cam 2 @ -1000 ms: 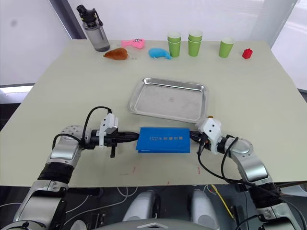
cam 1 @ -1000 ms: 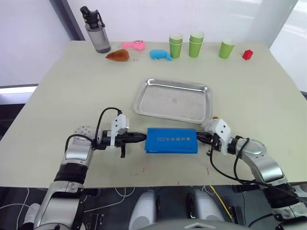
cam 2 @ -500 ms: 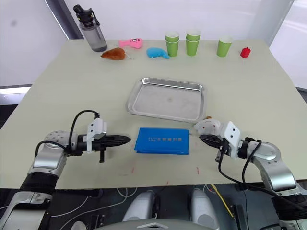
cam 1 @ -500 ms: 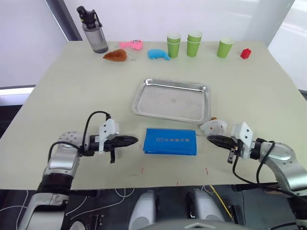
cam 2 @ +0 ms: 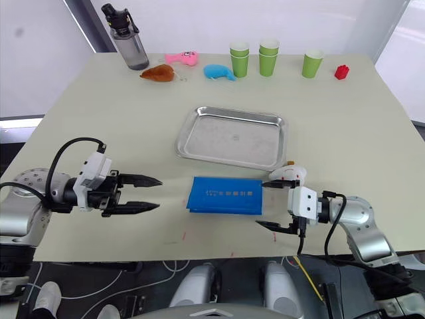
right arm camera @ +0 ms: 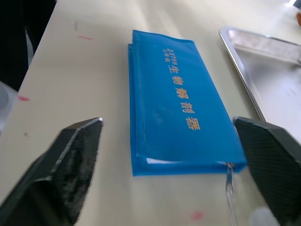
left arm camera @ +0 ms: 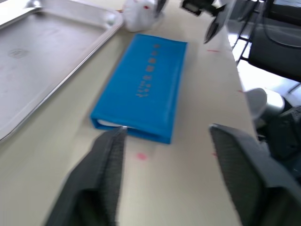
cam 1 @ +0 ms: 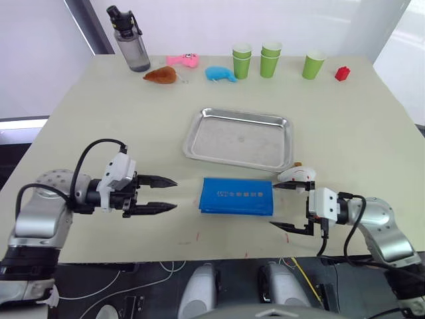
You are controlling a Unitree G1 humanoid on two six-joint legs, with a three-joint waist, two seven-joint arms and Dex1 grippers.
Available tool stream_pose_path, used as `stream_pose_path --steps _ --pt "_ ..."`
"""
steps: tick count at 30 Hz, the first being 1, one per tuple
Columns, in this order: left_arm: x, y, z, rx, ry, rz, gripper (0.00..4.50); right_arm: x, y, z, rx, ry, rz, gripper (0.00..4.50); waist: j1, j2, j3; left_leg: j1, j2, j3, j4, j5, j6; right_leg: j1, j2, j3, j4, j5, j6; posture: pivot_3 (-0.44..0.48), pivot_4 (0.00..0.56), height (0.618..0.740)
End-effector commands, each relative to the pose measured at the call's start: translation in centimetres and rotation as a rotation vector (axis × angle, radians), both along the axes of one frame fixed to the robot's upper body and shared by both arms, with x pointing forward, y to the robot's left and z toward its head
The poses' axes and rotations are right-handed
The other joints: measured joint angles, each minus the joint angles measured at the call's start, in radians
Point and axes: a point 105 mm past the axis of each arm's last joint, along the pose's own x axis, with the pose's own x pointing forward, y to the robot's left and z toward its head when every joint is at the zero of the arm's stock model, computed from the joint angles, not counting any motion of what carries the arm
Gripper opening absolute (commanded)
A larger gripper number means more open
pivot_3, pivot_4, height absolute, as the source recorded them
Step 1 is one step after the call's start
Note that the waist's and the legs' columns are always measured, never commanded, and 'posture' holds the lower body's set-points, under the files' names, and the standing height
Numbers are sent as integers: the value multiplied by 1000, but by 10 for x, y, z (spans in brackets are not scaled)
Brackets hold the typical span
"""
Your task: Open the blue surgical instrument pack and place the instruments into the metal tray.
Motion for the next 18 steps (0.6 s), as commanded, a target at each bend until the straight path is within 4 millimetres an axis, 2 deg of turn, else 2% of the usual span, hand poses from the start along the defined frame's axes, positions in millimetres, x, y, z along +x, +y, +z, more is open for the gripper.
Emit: stream_pose_path --steps 1,8,11,17,18 --pt "-12 -7 16 -2 -8 -110 4354 4 9 1 -18 -97 43 4500 1 0 1 0 0 0 0 0 0 0 0 0 0 0 0 0 150 734" --pt "-13 -19 21 -21 -15 -159 4354 15 18 -6 -42 -150 55 4500 -1 1 3 0 0 1 0 0 0 0 0 0 0 0 0 0 150 734" --pt "-15 -24 21 -26 -16 -176 4500 19 17 -9 -38 -143 45 3677 -1 1 4 0 0 1 0 0 0 0 0 0 0 0 0 0 150 734" --pt "-14 -25 23 -30 -19 -180 4500 20 15 -13 -21 -122 42 955 -1 1 4 0 0 1 0 0 0 0 0 1 0 0 0 0 150 734" --pt "-14 -25 23 -29 -21 -178 4500 19 16 -14 -22 -112 48 750 -1 1 4 0 0 1 0 0 0 0 0 1 0 0 0 0 150 734"
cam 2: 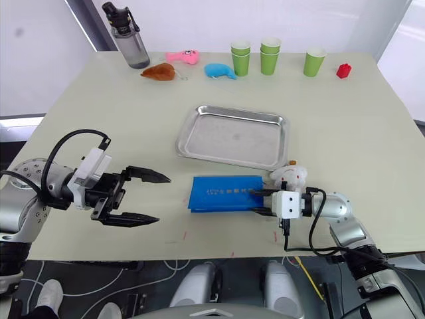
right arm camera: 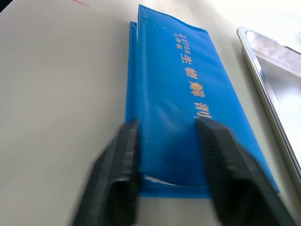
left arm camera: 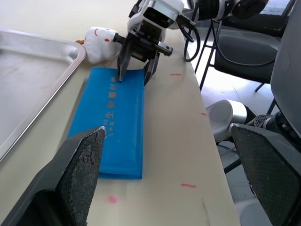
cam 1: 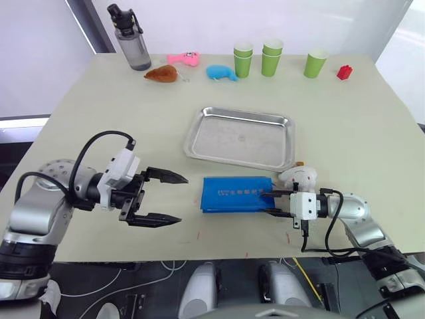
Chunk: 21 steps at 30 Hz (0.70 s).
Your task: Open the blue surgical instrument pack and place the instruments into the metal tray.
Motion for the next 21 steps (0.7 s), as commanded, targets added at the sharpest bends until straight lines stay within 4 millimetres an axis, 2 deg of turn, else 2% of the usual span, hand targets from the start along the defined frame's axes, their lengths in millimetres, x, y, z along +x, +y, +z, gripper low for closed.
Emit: stream_pose_path --steps 1,2,5,9,15,21 --pt "-5 -4 9 0 -26 -53 4500 -1 2 4 30 0 15 241 0 0 0 0 0 0 0 0 0 0 0 0 0 0 0 0 150 734" --pt "-5 -4 9 0 -26 -53 4500 -1 3 4 32 4 17 33 0 0 0 0 0 0 0 0 0 0 0 0 0 0 0 0 150 734" --pt "-4 -4 9 -10 -42 -49 4500 -3 3 7 42 11 27 33 0 0 0 0 0 0 0 0 0 0 0 0 0 0 0 0 150 734" --pt "2 -5 7 -16 -93 -14 4500 -14 -1 14 54 103 81 33 2 0 0 0 0 0 0 0 0 0 0 0 0 0 0 0 150 734" --pt "0 -3 -1 -33 -84 4 4500 -23 -5 38 98 255 130 33 0 1 1 0 0 0 0 0 0 0 0 0 0 0 0 0 150 734" --pt "-6 -11 -3 -75 -57 -23 4500 -30 -6 61 141 452 179 33 2 1 1 0 0 -1 0 0 0 0 0 0 0 0 0 0 150 734"
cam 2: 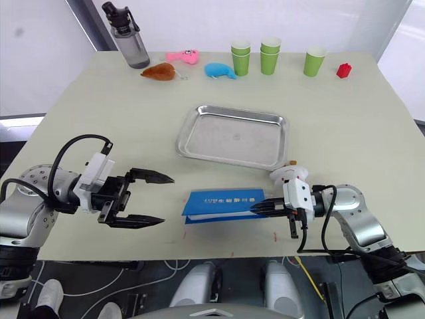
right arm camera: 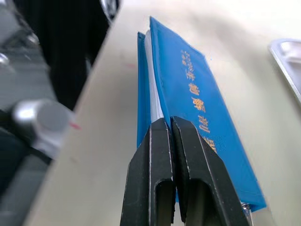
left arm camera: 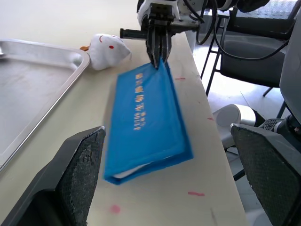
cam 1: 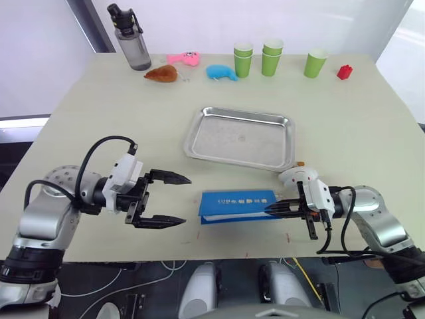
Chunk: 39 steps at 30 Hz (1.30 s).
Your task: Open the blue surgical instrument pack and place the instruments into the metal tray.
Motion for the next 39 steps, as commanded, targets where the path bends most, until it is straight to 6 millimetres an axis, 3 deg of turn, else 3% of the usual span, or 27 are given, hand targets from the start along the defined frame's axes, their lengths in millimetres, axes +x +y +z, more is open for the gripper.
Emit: stream_pose_path --steps 1,6,18,23,24,25,29,35,39 --pt "-6 -7 4 -25 -18 -35 4500 -2 1 29 61 101 34 33 0 0 0 0 0 0 0 0 0 0 0 0 0 0 0 0 150 734" --pt "-5 -13 -3 -47 -5 -45 4500 8 1 29 13 228 17 33 0 0 0 0 0 -1 0 0 0 0 0 -1 0 0 0 0 150 734" --pt "11 -27 -40 -64 30 -24 4500 29 6 28 7 269 -8 33 -2 0 1 -1 -1 0 0 0 0 0 0 -1 -1 0 0 0 150 734" --pt "16 -32 -41 -133 50 0 4500 30 6 25 3 266 -23 33 -2 0 1 -1 0 -1 0 0 0 0 0 -1 -1 0 0 0 150 734" --pt "19 -32 -38 -157 55 11 4008 29 6 25 3 266 -25 0 -2 0 1 -1 0 -1 0 0 0 0 0 -1 -1 0 0 0 150 734" --pt "19 -31 -37 -170 64 13 3818 29 6 25 3 266 -27 0 -2 0 1 -1 0 -1 0 0 0 0 0 -1 -1 0 0 0 150 734" --pt "19 -29 -37 -174 79 1 2363 29 6 23 1 263 -34 0 -4 0 1 -1 0 -1 0 0 0 0 0 -1 0 0 0 0 150 734" --pt "17 -27 -46 -141 80 -13 79 33 9 25 20 233 -55 0 -4 0 0 0 0 -1 0 0 0 0 0 -1 0 0 0 0 150 734" --pt "18 -27 -48 -137 67 -3 79 35 9 27 27 208 -74 0 -6 0 0 0 0 -1 0 0 0 0 0 -1 0 0 0 0 150 734"
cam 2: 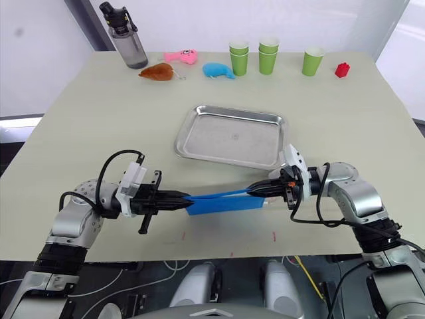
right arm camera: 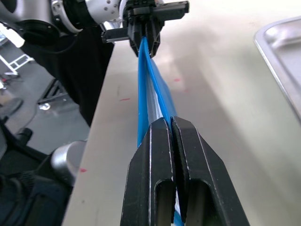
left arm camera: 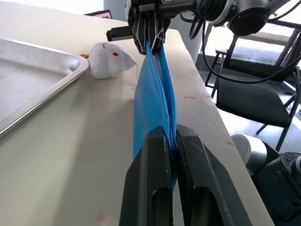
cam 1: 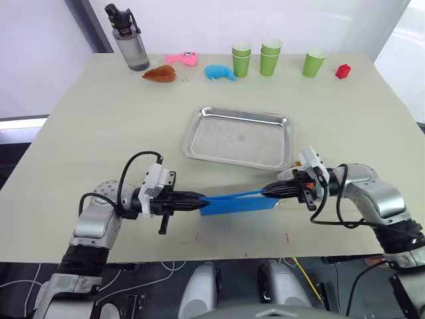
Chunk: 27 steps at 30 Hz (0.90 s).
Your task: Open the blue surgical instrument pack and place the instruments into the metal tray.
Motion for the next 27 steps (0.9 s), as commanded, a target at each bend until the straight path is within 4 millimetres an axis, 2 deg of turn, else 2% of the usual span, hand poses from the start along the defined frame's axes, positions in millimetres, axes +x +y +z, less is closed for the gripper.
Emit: stream_pose_path --steps 1,3,4,5,6,7,9,10,12,13,16,21,27 --pt "0 2 -4 30 -24 -5 79 2 -1 7 23 -42 -38 0 0 0 0 0 0 0 0 0 0 0 0 0 0 0 0 0 150 734" --pt "2 3 -6 42 -50 5 79 5 -3 10 30 -66 -65 0 1 0 0 0 0 0 0 0 0 0 0 0 0 0 0 0 150 734" --pt "4 3 -7 51 -68 10 0 6 -5 11 29 -73 -76 594 1 0 0 0 0 0 0 0 0 0 0 0 0 0 0 0 150 734" --pt "5 4 -9 69 -90 8 0 5 -8 13 27 -72 -79 968 1 0 0 0 0 0 0 0 0 0 0 0 0 0 0 0 150 734" --pt "7 5 -10 75 -106 12 0 5 -11 18 34 -74 -87 1236 1 0 0 0 0 0 0 0 0 0 0 0 0 0 0 0 150 734" --pt "9 5 -9 76 -116 17 0 4 -15 23 44 -73 -95 1236 3 0 0 0 0 0 0 0 0 0 0 0 0 0 0 0 150 734" --pt "12 6 -8 72 -131 22 0 3 -23 33 62 -72 -112 1775 5 1 0 0 -1 0 0 0 0 0 -1 0 0 0 0 0 150 734" --pt "13 6 -7 70 -137 21 0 4 -28 37 74 -70 -128 2295 5 1 0 0 -1 0 0 0 0 0 -1 0 0 0 0 0 150 734" --pt "14 5 -7 68 -144 17 0 5 -33 41 87 -69 -152 2869 3 1 0 0 0 0 0 0 0 0 -1 0 0 0 0 0 150 734" --pt "14 3 -5 65 -154 13 0 9 -44 42 92 -65 -200 3134 2 1 0 0 0 0 0 0 0 0 -1 0 0 0 0 0 150 734" --pt "17 0 -3 61 -175 4 0 19 -70 40 84 -49 -309 4401 5 1 0 0 0 0 0 0 0 0 0 0 0 0 0 0 150 734" --pt "18 -1 0 58 -183 -2 0 32 -95 20 3 -58 -453 4401 5 1 0 -1 -1 1 0 0 0 0 -1 0 -1 0 0 0 150 734" --pt "18 -2 0 58 -187 -3 0 42 -102 -17 -143 -72 -533 4401 5 1 0 -1 -1 1 0 0 0 0 -1 0 -1 0 0 0 150 734"
